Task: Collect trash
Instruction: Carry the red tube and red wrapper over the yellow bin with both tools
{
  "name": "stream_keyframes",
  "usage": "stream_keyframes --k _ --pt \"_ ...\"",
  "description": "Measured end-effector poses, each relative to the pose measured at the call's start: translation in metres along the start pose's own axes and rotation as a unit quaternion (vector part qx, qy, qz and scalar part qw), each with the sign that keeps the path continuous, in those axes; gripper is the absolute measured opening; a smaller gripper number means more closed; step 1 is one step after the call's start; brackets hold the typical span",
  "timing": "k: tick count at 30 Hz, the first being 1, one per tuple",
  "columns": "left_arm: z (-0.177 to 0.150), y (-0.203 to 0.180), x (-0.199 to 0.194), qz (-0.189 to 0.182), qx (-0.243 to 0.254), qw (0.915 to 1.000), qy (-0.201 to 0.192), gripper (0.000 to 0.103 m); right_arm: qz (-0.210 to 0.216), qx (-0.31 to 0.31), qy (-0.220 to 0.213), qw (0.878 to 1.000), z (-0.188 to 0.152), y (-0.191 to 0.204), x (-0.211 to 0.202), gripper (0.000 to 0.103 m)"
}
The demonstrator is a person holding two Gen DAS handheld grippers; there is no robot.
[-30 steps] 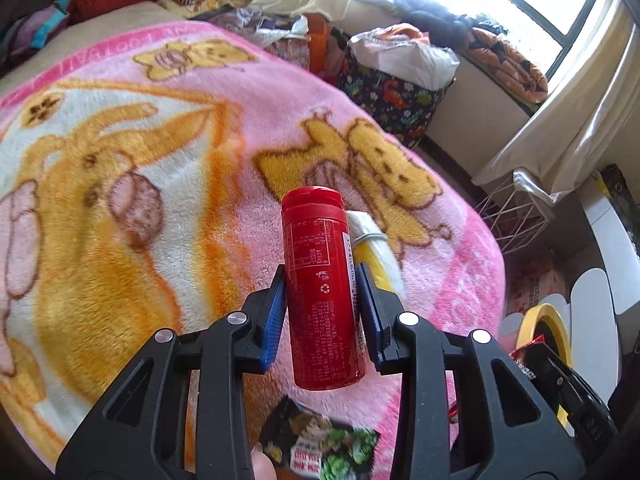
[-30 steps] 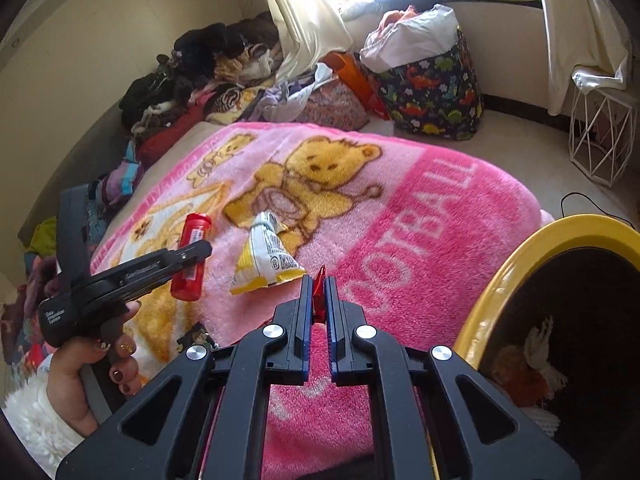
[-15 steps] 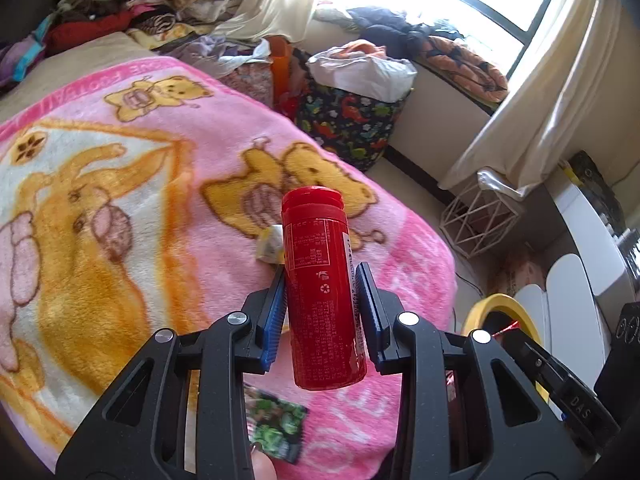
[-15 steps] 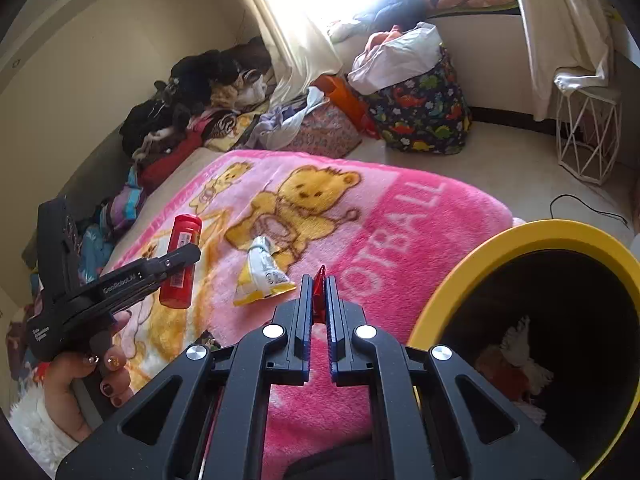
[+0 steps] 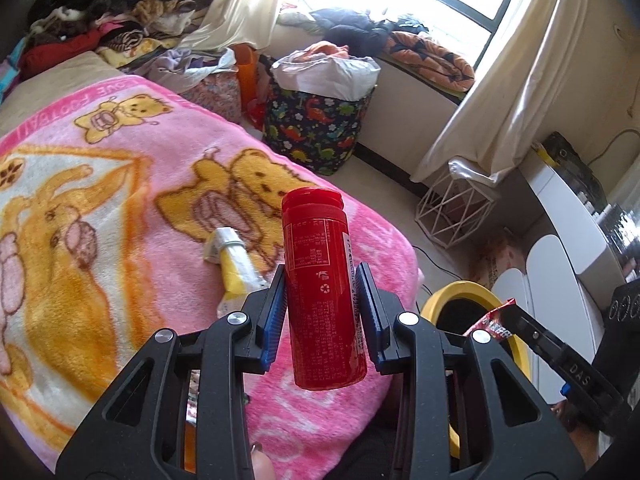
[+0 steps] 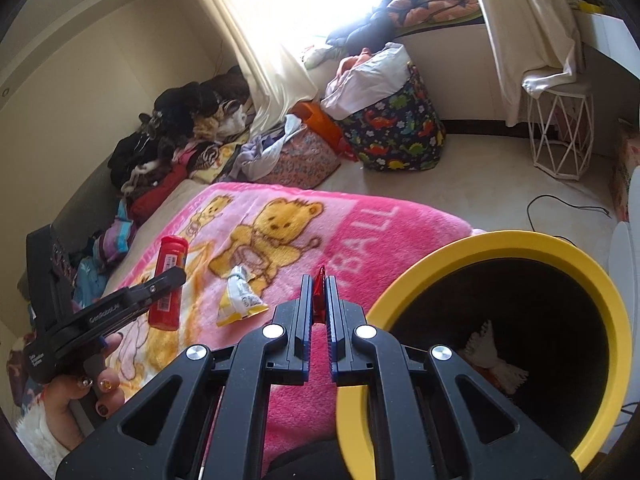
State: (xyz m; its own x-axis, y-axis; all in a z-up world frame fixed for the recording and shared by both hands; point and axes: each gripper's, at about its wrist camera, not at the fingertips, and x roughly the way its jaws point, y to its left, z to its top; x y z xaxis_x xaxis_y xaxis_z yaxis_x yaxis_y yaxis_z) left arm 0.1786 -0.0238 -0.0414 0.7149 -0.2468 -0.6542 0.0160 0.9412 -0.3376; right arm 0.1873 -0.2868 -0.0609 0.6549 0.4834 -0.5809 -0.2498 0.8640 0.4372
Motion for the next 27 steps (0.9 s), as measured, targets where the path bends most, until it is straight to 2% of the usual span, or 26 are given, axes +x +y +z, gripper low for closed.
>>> stream_keyframes --k 27 --pt "-0.021 -0.072 -0.006 -0.057 0.064 0.9962 0.017 0.027 -0.054 0.044 -0.059 0.996 0.003 -0.056 -0.051 0.006"
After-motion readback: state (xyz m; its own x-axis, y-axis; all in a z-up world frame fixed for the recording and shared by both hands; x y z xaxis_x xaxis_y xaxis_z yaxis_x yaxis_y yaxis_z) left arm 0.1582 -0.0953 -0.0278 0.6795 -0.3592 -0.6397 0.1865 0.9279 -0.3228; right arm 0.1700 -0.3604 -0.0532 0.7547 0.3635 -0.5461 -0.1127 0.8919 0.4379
